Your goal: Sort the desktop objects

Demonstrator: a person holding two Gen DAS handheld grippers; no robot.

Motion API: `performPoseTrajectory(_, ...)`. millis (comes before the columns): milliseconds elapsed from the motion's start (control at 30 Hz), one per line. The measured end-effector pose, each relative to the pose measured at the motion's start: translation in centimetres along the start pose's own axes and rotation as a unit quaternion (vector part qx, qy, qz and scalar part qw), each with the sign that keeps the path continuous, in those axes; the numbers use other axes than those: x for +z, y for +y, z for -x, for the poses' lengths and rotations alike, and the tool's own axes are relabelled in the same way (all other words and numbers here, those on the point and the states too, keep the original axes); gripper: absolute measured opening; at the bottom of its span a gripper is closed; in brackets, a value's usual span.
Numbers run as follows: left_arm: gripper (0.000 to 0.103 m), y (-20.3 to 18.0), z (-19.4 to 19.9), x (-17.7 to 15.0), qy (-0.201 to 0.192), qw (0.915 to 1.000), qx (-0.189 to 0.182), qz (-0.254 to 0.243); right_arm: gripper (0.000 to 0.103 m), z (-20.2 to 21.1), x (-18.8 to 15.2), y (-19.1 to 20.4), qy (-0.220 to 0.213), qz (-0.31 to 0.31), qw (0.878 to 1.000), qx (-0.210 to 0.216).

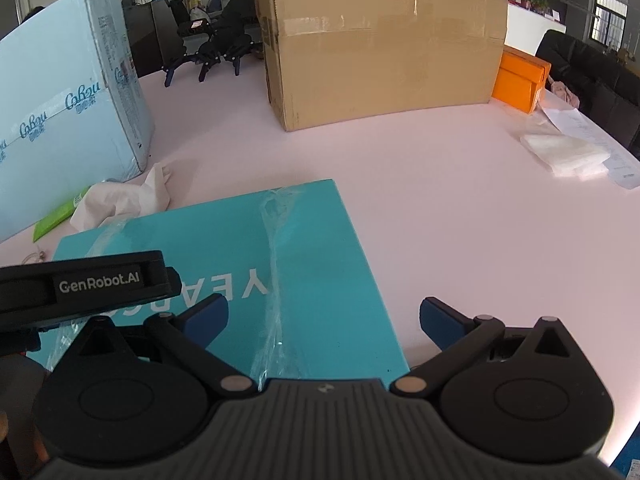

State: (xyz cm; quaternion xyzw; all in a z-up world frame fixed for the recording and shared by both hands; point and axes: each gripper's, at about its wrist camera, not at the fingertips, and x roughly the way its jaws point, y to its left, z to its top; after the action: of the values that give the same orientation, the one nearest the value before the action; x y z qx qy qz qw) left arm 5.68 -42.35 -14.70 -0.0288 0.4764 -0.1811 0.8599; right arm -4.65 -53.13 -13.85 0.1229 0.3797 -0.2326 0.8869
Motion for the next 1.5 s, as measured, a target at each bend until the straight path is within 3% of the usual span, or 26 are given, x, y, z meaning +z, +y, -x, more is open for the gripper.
performPoseTrajectory(533,0.092,-0.7,-0.6,0.3,0.004,0.9999,0.002,-0.014,0.103,0.1,0.0,-0.1,0.01,-0.003,1.0,-0.009)
performPoseTrajectory(1000,0.092,1.6,1.4,-0.3,-0.004,0.9999,-0.006,-0.008,0.103,2.1,-0.9,0.9,-0.032,-0.009,0.999,0.027)
performPoseTrajectory(1167,0.097,2.8,2.7,-0.5,-0.008,0.9998,-0.014,0.009,0.103,2.9,-1.5,1.2,-0.046,-0.024,0.998,0.044)
performPoseTrajectory(1500,0.097,5.5,5.9,-2.0,-0.052,0.9977,0.043,0.006,0.103,4.0,-2.8,2.2,-0.071,-0.046,0.993,0.081)
